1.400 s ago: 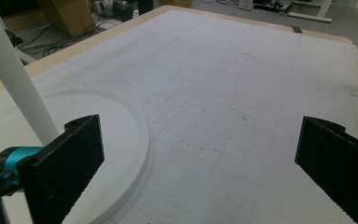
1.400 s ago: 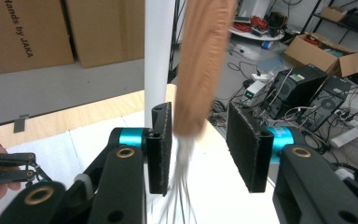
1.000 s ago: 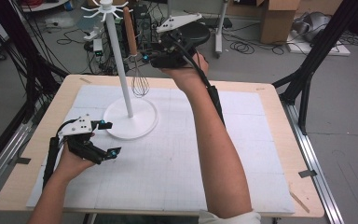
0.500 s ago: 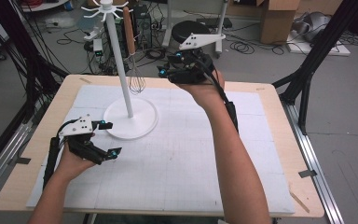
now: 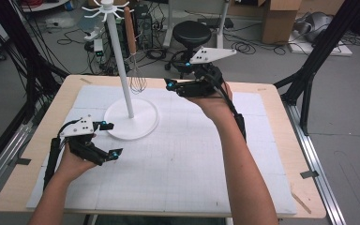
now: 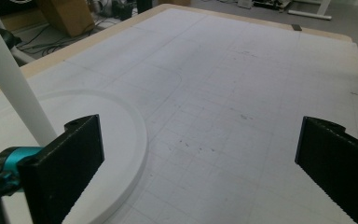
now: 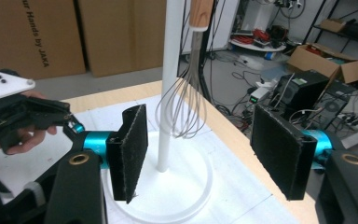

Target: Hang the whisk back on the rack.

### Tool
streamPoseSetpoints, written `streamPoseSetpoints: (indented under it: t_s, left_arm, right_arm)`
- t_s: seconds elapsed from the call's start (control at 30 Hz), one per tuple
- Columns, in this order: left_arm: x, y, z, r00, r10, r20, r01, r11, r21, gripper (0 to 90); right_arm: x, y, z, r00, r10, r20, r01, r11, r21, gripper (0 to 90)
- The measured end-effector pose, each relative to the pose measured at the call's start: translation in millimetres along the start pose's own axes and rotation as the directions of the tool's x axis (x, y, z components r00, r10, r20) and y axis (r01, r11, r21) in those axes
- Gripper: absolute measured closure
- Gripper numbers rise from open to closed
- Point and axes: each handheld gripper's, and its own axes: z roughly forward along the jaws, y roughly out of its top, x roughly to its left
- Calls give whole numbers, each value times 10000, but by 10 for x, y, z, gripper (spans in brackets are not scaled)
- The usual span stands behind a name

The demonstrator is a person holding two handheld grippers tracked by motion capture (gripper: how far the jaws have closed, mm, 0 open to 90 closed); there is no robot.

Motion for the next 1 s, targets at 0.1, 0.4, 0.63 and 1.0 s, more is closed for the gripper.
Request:
streamPoseSetpoints:
  t_s: [0.1,0.4,0.63,1.0]
  left_arm:
    - [-2,-2,3,10000,-9,18,9,10000,12,16]
    - [6,-2,6,10000,-16,-23,16,10000,-26,17]
    - [4,2,6,10000,1,58,0,10000,-57,16]
    - [-2,2,7,10000,-8,71,9,10000,-38,16]
  right_arm:
    - [11,-63,-39,9999,107,-69,-107,9999,-16,342]
    - [61,-254,-141,9992,362,-187,-362,9993,23,298]
    - [52,-412,-202,9984,513,-220,-513,9987,-6,270]
    - [54,-685,-288,9966,806,-153,-805,9967,76,241]
